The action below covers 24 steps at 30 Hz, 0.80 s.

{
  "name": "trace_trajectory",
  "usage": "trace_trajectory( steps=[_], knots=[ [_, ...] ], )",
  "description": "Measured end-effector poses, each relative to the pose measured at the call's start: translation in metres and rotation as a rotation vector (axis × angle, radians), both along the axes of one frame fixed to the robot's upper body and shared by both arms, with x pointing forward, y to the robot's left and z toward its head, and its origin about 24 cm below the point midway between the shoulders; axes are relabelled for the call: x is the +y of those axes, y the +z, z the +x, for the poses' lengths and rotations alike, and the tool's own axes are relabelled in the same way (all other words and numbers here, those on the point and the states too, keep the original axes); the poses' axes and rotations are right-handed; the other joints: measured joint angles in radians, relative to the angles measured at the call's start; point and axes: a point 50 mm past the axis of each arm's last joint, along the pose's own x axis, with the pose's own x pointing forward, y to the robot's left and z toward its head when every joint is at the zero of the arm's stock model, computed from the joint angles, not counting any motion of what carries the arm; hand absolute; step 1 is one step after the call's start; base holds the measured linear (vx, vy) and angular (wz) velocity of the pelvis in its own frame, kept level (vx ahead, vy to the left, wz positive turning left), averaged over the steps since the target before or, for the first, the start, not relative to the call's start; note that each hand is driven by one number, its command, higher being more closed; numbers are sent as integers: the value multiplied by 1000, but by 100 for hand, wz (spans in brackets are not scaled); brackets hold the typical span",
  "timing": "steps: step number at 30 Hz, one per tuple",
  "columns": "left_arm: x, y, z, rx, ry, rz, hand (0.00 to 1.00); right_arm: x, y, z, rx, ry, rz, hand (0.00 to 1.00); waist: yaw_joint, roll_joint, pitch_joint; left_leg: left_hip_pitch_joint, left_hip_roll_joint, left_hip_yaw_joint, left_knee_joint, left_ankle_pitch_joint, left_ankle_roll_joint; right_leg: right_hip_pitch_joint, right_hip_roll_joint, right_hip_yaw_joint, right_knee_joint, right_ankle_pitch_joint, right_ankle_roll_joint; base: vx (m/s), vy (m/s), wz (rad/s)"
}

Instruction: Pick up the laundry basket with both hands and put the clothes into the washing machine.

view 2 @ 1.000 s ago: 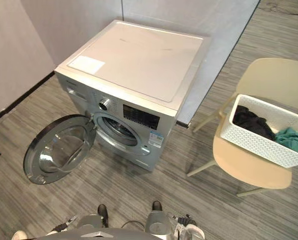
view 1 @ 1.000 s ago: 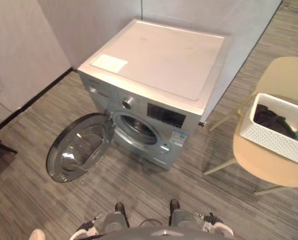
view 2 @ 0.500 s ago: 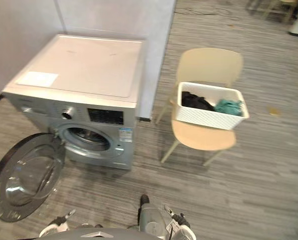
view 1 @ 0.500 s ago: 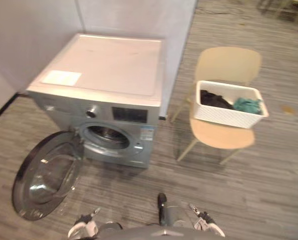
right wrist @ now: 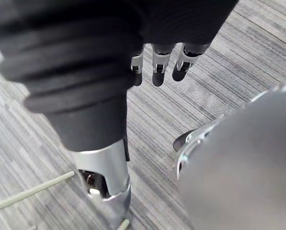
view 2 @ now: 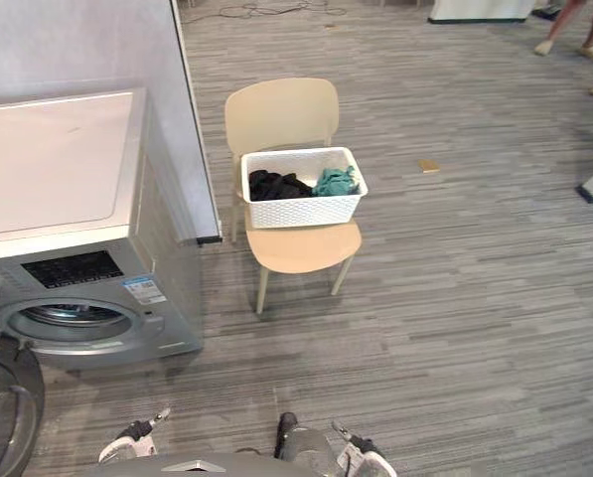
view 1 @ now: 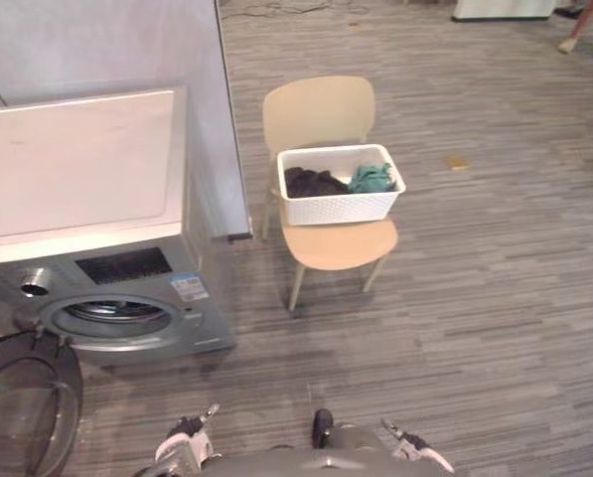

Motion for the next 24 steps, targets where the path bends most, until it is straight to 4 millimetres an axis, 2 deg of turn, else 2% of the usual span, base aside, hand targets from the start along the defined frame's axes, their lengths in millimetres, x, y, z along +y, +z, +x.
trace_trajectory(
  steps=[1, 2, 3, 4, 5, 6, 7, 8, 9, 10, 11, 12, 13, 14, 15, 16, 19, 20, 22, 23, 24],
  knots=[
    [5, 1, 0, 1, -1, 13, 0, 2, 0, 0, -3, 2, 5, 0, 1, -10, 3, -20, 16, -2, 55, -3, -1, 3, 1, 0, -10, -1, -2, -101, -144, -24],
    [11, 1, -6, 10, 4, 42, 0, 1, 0, 1, -3, 5, -4, 0, 12, 14, 11, -94, 114, -40, 236, -5, 16, 67, 53, -4, -112, -1, -4, -30, -119, -32],
    [13, 2, -5, -7, 15, 60, 0, -3, 1, 2, -7, 2, -20, 0, 17, 26, 15, -128, 163, -74, 329, -6, 38, 76, 71, -6, -64, -1, -25, 128, -161, -53],
    [29, 9, -2, -46, 32, 118, 0, -4, 2, -2, -1, -5, -34, 0, 37, 9, 20, -198, 183, -142, 512, 14, 145, 80, 55, 7, 30, -57, -38, 155, -100, -50],
    [30, 10, 1, -61, 45, 119, 0, -5, 2, -2, 3, -2, -41, 0, 41, 29, 34, -229, 205, -220, 590, 45, 187, 94, 69, 7, 48, -66, -40, 141, -77, -71],
    [31, 10, -3, -55, 68, 114, 0, -5, 3, -1, 7, 50, -66, 0, 57, 25, 40, -284, 172, -366, 686, 162, 179, 121, 73, 45, 44, -74, -50, 12, 1, -61],
    [28, 8, -6, -43, 79, 103, 0, -5, 4, 0, 3, 72, -75, 0, 57, 27, 42, -302, 146, -409, 725, 146, 162, 127, 72, 65, 40, -73, -54, 37, 6, -73],
    [21, 5, -12, -26, 109, 73, 0, -6, 6, 4, -7, 95, -86, 0, 55, 23, 39, -359, 67, -471, 794, 30, 89, 128, 70, 104, 18, -66, -63, 57, 29, -70],
    [19, 4, -16, -20, 122, 62, 0, -4, 7, 10, -9, 137, -97, 0, 66, 31, 43, -405, -14, -501, 788, -67, 41, 127, 67, 144, -15, -58, -74, 78, 52, -71],
    [16, 2, -19, -6, 122, 54, 0, -5, 7, 12, -11, 155, -107, 0, 69, 37, 45, -417, -41, -499, 751, -101, 37, 131, 66, 152, -37, -57, -74, 75, 66, -85],
    [10, 0, -27, 15, 131, 37, 0, -6, 8, 16, -13, 176, -115, 0, 75, 46, 46, -415, -75, -483, 594, -133, 44, 134, 66, 166, -64, -51, -64, 106, 96, -74],
    [7, -2, -36, 39, 137, 29, 0, -6, 9, 17, -12, 190, -125, 0, 79, 53, 42, -406, -87, -481, 461, -133, 41, 134, 66, 166, -74, -36, -50, 121, 126, -78],
    [5, -3, -43, 60, 154, 19, 0, -7, 9, 17, -10, 195, -129, 0, 84, 59, 43, -385, -101, -497, 277, -123, 33, 136, 68, 166, -70, -13, -40, 129, 141, -48],
    [4, -4, -45, 67, 162, 14, 0, -7, 9, 16, -9, 197, -132, 0, 84, 63, 44, -373, -108, -507, 204, -110, 32, 141, 70, 166, -66, -16, -36, 158, 175, -44],
    [3, -5, -47, 80, 164, 11, 0, -8, 9, 16, -1, 216, -142, 0, 88, 65, 42, -340, -130, -541, 119, -61, 32, 152, 70, 185, -60, -29, -18, 200, 208, -60],
    [3, -5, -49, 89, 161, 13, 0, -6, 9, 16, 0, 235, -146, 0, 99, 59, 34, -303, -161, -544, 97, -30, 55, 164, 57, 230, -62, -39, -4, 260, 263, -65],
    [10, -4, -49, 93, 129, 42, 0, 0, 7, 15, -1, 249, -120, 0, 89, 32, 15, -298, -205, -506, 109, -73, 88, 165, 7, 258, -63, -51, 22, 247, 250, -31],
    [12, -4, -47, 93, 117, 49, 0, 0, 5, 11, 15, 246, -109, 0, 84, 21, 4, -293, -230, -490, 118, -97, 100, 165, -20, 269, -58, -65, 41, 240, 246, -14],
    [12, -4, -46, 100, 102, 50, 0, -2, 1, 1, 42, 222, -94, 0, 83, 16, -9, -275, -265, -465, 127, -133, 118, 164, -53, 283, -22, -88, 61, 267, 209, -20],
    [12, -4, -45, 100, 78, 53, 0, -3, 0, -4, 51, 204, -82, 0, 84, 15, -15, -256, -286, -451, 124, -149, 127, 156, -73, 293, 30, -111, 67, 267, 152, -29],
    [11, -4, -42, 95, 56, 54, 0, -5, 0, -4, 47, 192, -81, 0, 86, 20, -17, -232, -295, -435, 115, -159, 134, 109, -79, 305, 147, -120, 76, 249, 144, -27]
  ],
)
